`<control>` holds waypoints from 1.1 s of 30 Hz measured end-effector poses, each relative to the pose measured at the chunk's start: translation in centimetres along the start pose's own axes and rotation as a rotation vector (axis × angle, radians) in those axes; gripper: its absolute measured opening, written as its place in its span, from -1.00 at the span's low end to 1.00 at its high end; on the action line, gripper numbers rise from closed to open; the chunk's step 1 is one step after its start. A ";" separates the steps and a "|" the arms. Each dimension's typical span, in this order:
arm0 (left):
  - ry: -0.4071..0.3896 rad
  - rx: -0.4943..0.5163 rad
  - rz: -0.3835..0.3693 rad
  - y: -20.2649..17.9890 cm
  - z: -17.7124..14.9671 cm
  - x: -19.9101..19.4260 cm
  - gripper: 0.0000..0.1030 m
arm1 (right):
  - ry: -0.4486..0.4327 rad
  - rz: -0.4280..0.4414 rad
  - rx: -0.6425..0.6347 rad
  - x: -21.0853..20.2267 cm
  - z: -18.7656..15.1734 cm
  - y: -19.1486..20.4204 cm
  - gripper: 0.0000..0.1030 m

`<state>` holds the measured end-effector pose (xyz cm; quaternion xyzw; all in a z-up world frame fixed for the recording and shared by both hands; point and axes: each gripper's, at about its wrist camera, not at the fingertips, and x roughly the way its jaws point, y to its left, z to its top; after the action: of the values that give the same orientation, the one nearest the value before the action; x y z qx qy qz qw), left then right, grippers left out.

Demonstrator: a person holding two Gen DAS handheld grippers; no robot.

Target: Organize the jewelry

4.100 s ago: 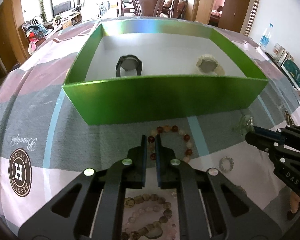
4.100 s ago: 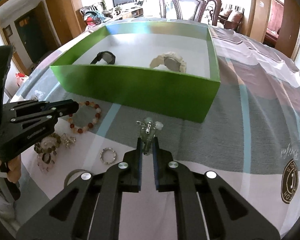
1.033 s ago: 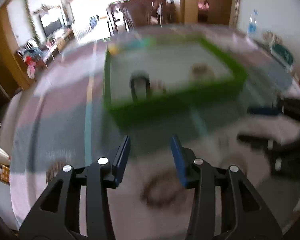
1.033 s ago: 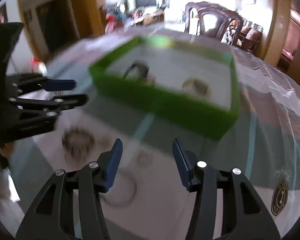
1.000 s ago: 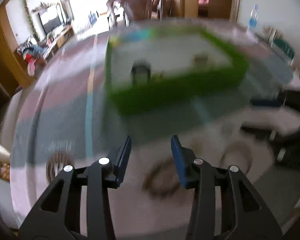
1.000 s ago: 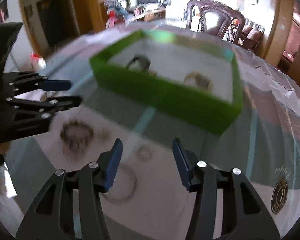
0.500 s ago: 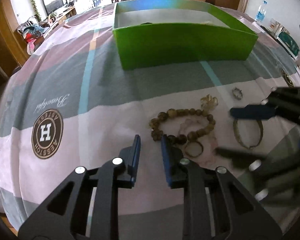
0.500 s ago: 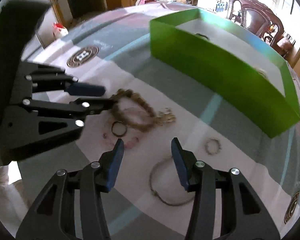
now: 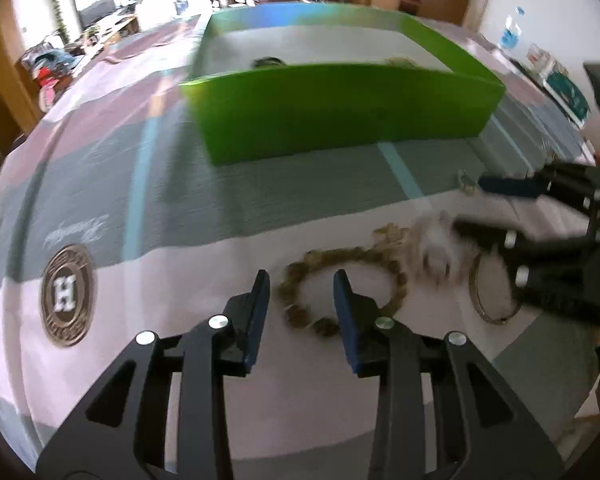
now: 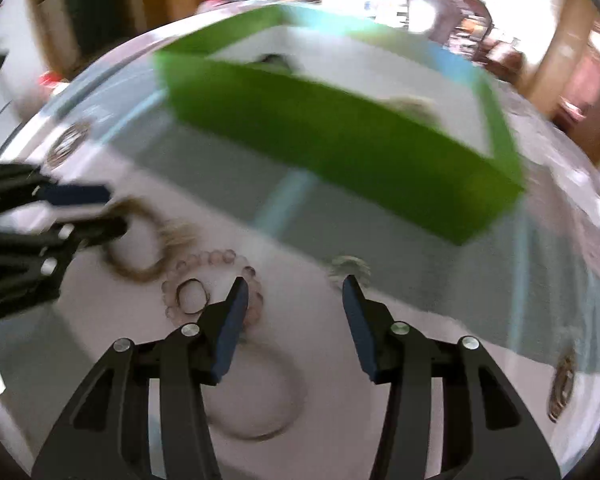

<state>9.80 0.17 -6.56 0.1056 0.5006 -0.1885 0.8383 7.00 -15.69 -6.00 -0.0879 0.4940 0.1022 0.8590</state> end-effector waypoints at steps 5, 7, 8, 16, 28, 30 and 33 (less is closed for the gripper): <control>0.020 0.106 0.002 -2.8 3.2 1.7 -0.38 | -0.039 0.019 0.106 0.0 0.1 -3.0 -0.04; 0.022 0.132 0.012 -3.6 4.8 2.6 -0.38 | -0.053 0.026 0.114 0.2 0.1 -3.2 -0.04; 0.016 0.140 0.022 -3.9 5.4 3.0 -0.38 | -0.050 0.031 0.112 0.4 0.1 -3.2 -0.04; -0.136 0.047 -0.065 -1.6 4.7 3.4 -0.10 | -0.058 0.060 0.107 0.1 -0.5 -3.6 -0.04; -0.187 -0.037 -0.252 0.5 4.0 3.6 0.17 | -0.042 0.134 0.189 0.4 -0.4 -5.3 -0.04; -0.190 -0.053 -0.275 0.9 3.6 3.5 0.18 | -0.041 0.141 0.220 0.6 -0.2 -6.1 -0.04; -0.192 -0.063 -0.280 0.7 3.5 3.6 0.18 | -0.058 0.164 0.259 0.8 -0.3 -6.9 -0.04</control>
<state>14.40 -1.23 -8.03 -0.0102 0.4336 -0.2968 0.8507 8.91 -22.38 -6.48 0.0672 0.4835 0.1099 0.8658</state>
